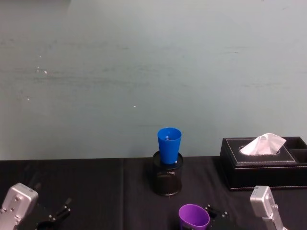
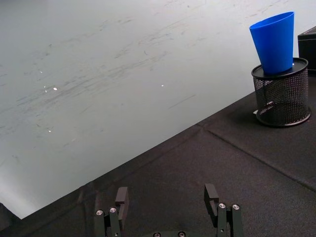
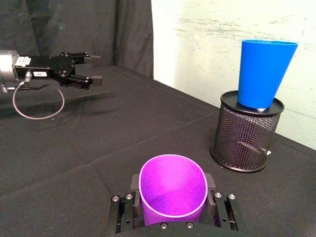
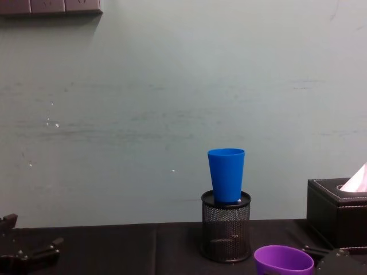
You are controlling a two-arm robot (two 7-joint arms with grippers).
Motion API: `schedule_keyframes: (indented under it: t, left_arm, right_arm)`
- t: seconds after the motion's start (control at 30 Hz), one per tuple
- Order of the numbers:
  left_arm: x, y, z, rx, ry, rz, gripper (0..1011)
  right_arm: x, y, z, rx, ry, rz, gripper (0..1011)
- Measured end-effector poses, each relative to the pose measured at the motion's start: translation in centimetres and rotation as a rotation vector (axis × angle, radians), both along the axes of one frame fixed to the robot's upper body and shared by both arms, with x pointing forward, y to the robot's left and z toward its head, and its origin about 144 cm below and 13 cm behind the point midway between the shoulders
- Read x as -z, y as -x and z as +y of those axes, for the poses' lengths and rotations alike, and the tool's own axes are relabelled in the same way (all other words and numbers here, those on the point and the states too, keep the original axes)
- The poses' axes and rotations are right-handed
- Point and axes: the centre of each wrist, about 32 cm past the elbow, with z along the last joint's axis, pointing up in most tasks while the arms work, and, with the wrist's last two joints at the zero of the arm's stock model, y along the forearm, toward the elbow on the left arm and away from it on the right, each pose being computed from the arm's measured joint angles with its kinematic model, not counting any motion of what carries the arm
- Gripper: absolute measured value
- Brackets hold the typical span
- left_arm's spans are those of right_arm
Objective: Pick up one cup with a gripper and tap it against the other cup.
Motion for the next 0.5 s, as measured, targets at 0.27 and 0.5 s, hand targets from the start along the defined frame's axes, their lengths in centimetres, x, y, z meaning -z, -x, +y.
schedule_keyframes:
  t: [0.27, 0.5]
  left_arm:
    - [0.00, 0.00, 0.00, 0.000, 0.000, 0.000, 1000]
    - [0.00, 0.00, 0.00, 0.000, 0.000, 0.000, 1000]
  right_arm:
    - [0.00, 0.00, 0.00, 0.000, 0.000, 0.000, 733]
    - [0.00, 0.00, 0.00, 0.000, 0.000, 0.000, 733]
